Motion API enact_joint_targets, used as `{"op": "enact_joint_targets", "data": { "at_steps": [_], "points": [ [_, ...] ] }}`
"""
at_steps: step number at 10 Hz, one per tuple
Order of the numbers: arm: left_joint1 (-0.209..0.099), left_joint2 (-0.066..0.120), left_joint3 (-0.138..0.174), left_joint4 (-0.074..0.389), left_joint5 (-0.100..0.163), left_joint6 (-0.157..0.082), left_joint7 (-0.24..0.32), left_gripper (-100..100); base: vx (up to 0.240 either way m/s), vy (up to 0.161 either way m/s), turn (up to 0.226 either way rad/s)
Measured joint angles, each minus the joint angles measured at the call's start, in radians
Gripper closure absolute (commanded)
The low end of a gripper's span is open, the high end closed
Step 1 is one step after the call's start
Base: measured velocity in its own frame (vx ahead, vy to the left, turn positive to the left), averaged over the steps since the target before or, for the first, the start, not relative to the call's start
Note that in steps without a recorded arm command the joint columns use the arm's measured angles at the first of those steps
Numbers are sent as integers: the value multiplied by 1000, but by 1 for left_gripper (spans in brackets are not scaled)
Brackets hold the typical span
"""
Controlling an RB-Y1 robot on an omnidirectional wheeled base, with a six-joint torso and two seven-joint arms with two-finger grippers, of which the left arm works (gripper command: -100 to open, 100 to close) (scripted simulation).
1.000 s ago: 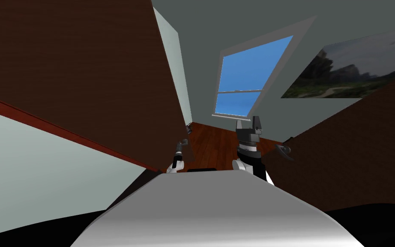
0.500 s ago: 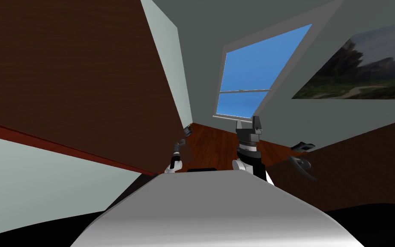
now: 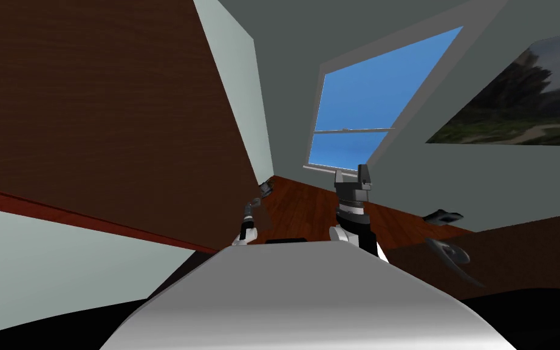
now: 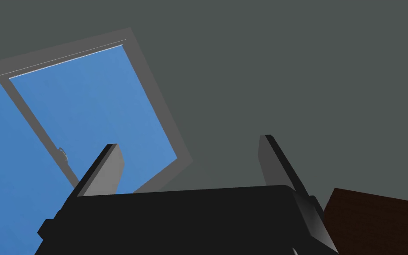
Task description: Push the door open
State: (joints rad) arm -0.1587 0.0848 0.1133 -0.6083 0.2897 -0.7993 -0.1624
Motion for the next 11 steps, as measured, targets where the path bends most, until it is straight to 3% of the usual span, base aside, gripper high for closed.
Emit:
{"op": "enact_joint_targets", "data": {
  "at_steps": [1, 4, 10, 11],
  "points": [
    [8, 0, 13, -16, 8, 7, -8, 100, 145, -45, 41],
    [-11, 10, 40, 18, 24, -14, -8, 100, 174, -64, 57],
    [-6, 14, 98, 22, 58, -20, -24, 100, 169, -57, 57],
    [-19, 18, 106, 47, 62, -34, -21, 100, 50, -7, 49]
  ]
}}
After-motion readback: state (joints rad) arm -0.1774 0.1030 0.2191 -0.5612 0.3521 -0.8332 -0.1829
